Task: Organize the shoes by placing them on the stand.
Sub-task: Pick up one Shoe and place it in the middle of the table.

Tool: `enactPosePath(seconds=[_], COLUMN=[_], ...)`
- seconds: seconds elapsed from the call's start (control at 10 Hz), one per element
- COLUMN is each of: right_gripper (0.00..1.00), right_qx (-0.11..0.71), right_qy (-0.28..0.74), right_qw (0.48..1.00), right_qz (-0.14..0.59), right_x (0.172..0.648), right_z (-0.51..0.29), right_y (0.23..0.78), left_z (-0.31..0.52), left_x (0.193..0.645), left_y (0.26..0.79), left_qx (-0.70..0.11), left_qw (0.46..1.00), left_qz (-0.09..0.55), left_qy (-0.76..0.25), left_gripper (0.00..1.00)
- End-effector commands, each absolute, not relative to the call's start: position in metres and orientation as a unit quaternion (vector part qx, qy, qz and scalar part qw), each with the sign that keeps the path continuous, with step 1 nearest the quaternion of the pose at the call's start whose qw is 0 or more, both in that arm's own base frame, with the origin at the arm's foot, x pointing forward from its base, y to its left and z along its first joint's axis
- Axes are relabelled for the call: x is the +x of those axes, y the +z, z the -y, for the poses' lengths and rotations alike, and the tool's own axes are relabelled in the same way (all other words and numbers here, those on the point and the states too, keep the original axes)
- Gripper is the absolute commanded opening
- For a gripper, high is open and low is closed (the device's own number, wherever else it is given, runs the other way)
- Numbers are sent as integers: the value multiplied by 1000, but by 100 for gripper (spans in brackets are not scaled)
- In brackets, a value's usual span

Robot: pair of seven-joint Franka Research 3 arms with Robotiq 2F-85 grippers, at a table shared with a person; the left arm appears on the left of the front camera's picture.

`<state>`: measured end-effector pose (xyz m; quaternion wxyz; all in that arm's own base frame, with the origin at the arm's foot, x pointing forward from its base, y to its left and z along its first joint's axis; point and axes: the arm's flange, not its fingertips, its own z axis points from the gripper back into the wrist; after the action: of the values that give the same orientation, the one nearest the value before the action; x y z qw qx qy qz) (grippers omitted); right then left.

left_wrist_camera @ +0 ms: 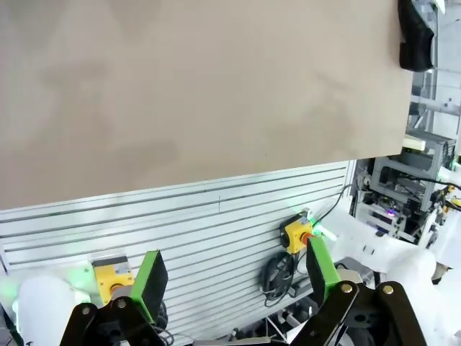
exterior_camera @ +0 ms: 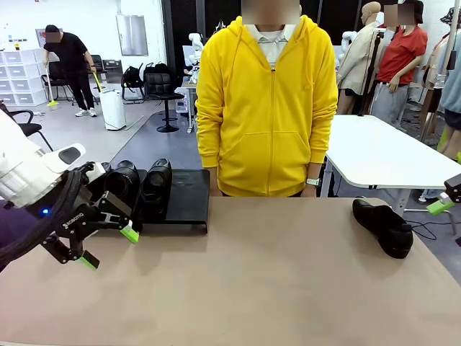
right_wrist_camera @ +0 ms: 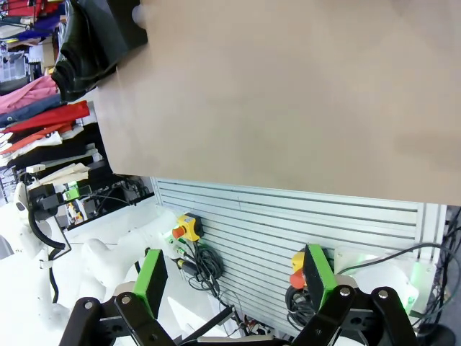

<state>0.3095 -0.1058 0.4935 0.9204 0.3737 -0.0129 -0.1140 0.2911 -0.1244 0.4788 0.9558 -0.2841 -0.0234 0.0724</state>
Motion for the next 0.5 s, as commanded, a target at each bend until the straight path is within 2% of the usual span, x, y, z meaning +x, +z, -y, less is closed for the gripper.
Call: enactPosePath(seconds=[0.0, 0.4], right_gripper=[100, 100], right_qx=[373, 373], right_qy=[-104, -104], right_qw=[922, 922], right_qz=[14, 14], right_x=[309, 309], right_z=[108, 108], right_y=[495, 495], left_z=[122, 122], left_x=[292, 292], left_y=[485, 485], left_qx=[-283, -283], left_qw=[956, 956], left_qz=[26, 26], left_qy=[77, 77], left_gripper=[100, 100])
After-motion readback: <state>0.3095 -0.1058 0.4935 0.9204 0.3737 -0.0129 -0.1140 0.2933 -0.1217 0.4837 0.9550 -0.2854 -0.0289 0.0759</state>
